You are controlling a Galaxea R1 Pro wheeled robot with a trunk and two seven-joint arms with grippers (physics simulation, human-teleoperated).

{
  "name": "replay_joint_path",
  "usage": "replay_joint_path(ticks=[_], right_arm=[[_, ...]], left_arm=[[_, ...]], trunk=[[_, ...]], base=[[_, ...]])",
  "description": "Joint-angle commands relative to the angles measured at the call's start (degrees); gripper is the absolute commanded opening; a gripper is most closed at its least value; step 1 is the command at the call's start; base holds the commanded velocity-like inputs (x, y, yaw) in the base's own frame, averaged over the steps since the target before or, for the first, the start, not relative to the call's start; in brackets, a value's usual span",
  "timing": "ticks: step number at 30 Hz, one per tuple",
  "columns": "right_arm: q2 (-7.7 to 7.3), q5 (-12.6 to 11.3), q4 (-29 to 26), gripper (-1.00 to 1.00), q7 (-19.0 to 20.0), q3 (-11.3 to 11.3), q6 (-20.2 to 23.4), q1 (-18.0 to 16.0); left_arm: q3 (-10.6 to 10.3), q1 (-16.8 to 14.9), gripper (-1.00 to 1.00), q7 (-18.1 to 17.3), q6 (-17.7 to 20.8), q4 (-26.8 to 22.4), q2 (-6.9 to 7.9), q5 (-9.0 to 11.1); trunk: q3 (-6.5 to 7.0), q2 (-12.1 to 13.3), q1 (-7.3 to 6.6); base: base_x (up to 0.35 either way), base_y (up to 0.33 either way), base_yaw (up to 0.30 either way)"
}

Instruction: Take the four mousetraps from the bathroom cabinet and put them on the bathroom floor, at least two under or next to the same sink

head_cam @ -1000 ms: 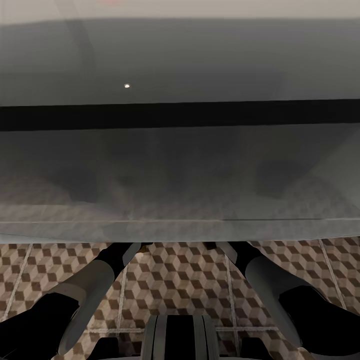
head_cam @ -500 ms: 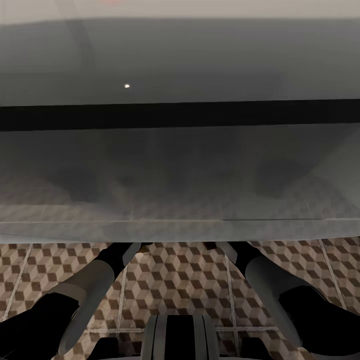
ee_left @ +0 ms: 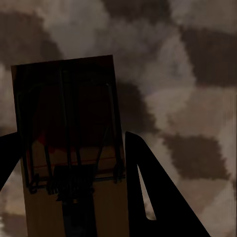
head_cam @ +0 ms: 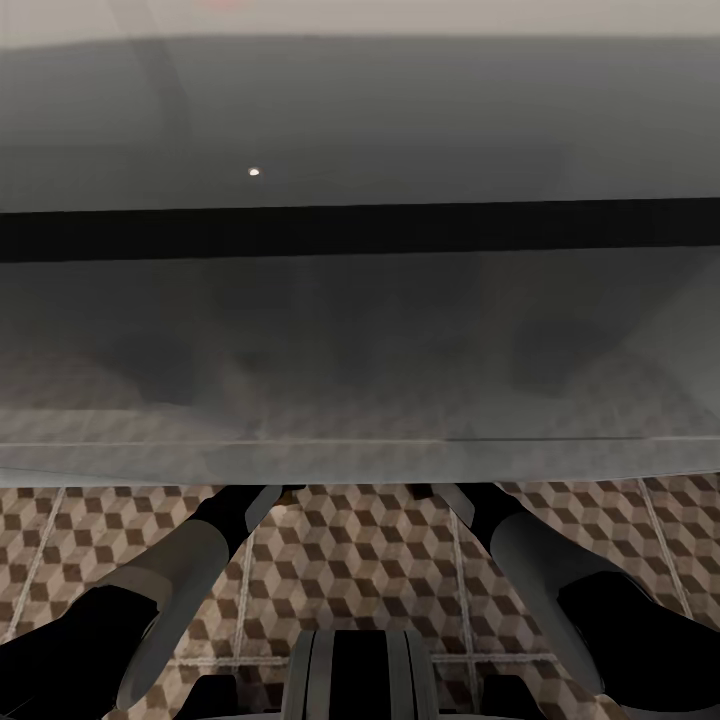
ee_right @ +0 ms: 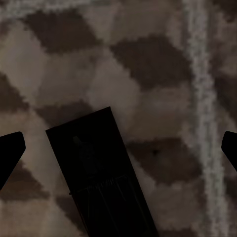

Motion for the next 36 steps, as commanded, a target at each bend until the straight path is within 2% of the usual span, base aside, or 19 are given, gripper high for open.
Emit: replay_joint_path(ticks=[1, 36], right_arm=[[-0.04, -0.5, -0.2, 1.00, -0.5, 0.4, 0.3, -0.2], [0.01, -0.5, -0.1, 1.00, -0.5, 0.5, 0.3, -0.2]], left_arm=[[-0.4, -3.9, -1.00, 0.5, 0.3, -0.1, 0.04, 0.6], [-0.3, -3.9, -1.00, 0.9, 0.5, -0.5, -0.08, 0.6]], trunk=[[-0.01, 0.0, -0.02], [-0.01, 0.0, -0.02]], base=[[0.000, 0.000, 0.000], [0.000, 0.000, 0.000]])
